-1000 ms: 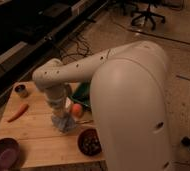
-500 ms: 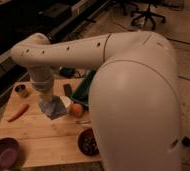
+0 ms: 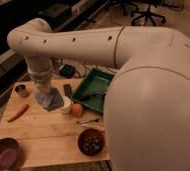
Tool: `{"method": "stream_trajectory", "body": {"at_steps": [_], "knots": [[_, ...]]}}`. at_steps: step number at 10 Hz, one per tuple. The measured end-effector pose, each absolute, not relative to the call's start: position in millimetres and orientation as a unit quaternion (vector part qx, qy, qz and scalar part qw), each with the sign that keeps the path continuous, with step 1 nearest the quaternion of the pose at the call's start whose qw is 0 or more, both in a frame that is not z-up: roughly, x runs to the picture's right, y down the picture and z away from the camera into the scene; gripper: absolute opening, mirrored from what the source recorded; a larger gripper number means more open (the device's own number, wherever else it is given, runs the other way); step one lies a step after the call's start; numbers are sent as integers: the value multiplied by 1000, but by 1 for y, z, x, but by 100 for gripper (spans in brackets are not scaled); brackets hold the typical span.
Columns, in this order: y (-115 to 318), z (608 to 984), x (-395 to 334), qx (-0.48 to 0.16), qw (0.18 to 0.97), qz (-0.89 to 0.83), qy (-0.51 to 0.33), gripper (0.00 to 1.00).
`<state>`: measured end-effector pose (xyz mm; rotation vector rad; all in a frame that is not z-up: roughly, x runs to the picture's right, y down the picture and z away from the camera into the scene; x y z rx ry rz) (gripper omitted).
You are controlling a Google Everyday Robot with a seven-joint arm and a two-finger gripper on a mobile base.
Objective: Place towel in table surface
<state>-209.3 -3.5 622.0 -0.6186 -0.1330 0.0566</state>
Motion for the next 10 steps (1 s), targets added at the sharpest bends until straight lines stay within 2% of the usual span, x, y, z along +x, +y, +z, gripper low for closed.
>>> {"method": "stream_trajectory", "body": {"at_steps": [3, 10], "knots": [[31, 642, -219, -334, 936, 29, -107, 0], [170, 739, -245, -439, 884, 28, -158, 1]]}}
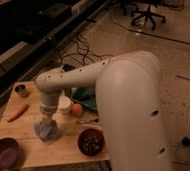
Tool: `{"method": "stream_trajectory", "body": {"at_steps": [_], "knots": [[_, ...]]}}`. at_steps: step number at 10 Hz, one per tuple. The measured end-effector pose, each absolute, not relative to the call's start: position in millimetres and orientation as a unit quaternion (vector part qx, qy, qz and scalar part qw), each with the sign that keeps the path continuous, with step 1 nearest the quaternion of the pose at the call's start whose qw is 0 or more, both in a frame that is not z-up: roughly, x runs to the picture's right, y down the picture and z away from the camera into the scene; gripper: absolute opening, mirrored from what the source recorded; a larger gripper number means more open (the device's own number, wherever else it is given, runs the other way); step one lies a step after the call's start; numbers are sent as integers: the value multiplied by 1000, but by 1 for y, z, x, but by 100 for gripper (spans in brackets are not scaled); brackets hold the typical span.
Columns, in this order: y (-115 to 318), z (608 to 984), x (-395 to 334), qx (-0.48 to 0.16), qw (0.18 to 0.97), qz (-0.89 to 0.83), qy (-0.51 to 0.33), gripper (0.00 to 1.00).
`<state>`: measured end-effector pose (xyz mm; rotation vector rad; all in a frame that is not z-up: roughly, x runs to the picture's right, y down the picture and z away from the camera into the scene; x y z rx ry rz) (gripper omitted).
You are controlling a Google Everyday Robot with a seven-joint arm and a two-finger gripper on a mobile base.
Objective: Place towel in table surface
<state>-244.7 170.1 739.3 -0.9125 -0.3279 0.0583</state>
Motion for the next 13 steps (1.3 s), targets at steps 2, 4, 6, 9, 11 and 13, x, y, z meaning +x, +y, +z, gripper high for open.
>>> {"method": "stream_trajectory", "body": {"at_steps": [2, 4, 6, 9, 11, 13], "knots": [[200, 756, -257, -476, 864, 12, -164, 18], [217, 764, -264, -495, 860, -12, -124, 38], [222, 764, -269, -496, 862, -22, -99, 42], [221, 766, -266, -495, 863, -20, -96, 42], [221, 766, -266, -495, 863, -20, -96, 42], [220, 767, -265, -495, 863, -19, -96, 42]]}}
